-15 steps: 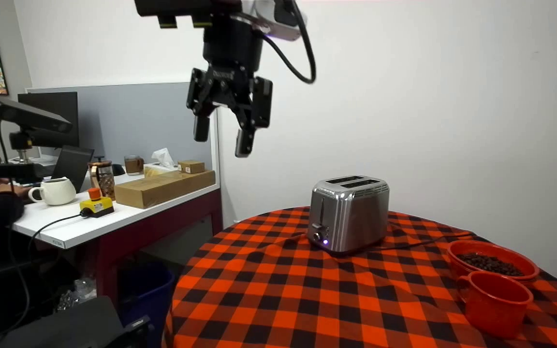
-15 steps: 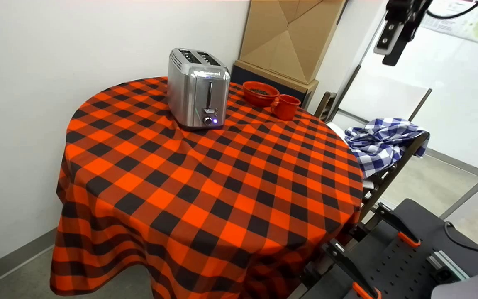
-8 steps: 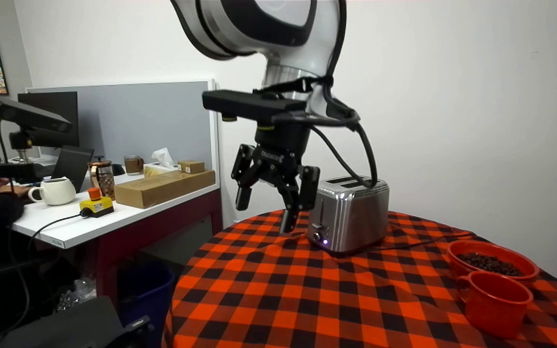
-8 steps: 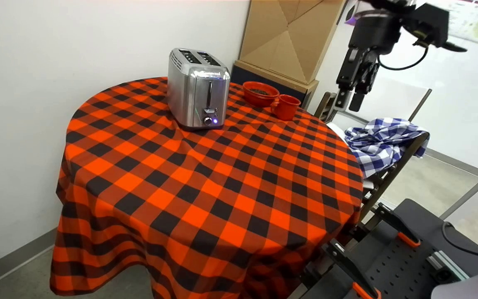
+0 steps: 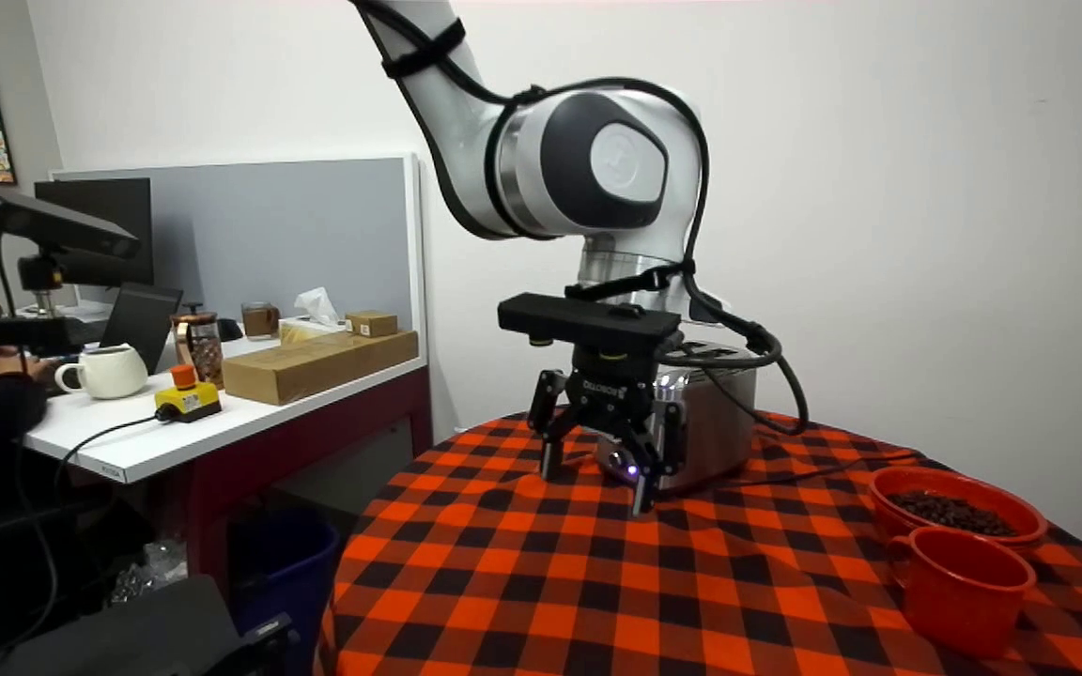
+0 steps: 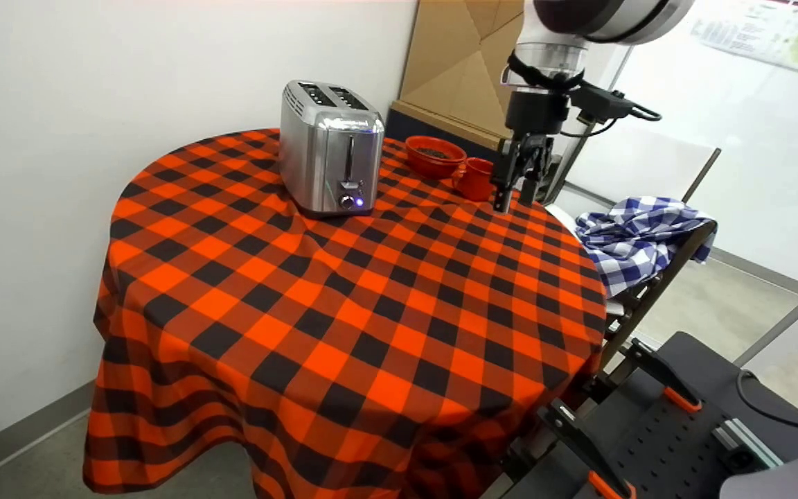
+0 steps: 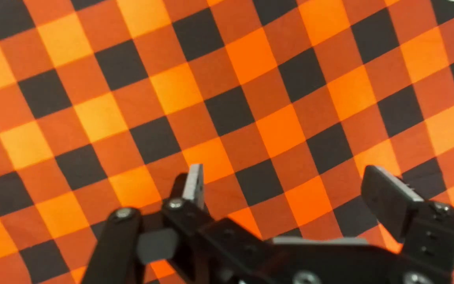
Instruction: Turn off the toaster
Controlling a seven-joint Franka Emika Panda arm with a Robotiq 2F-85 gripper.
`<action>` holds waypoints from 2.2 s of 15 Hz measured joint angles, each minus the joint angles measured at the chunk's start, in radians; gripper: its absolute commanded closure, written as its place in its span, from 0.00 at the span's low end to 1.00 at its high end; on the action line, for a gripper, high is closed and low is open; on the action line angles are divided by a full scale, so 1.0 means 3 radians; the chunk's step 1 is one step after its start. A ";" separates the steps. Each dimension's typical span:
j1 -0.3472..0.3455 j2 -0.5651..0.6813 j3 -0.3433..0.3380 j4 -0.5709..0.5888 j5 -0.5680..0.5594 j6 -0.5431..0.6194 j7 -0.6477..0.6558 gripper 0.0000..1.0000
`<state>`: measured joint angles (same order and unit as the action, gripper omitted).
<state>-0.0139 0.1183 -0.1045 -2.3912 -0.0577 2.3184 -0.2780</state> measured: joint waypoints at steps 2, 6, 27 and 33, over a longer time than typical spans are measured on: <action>0.0001 0.0234 0.0062 0.0152 -0.0128 0.0176 0.0000 0.00; 0.0016 0.0544 0.0154 0.0329 -0.0365 0.0656 0.0024 0.00; 0.0223 0.1253 0.0057 0.0486 -0.0613 0.2268 0.0282 0.00; 0.0367 0.1437 -0.0067 0.0576 -0.0613 0.2634 0.0282 0.00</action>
<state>0.0962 0.5495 -0.1247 -2.2185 -0.2416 3.1087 -0.1933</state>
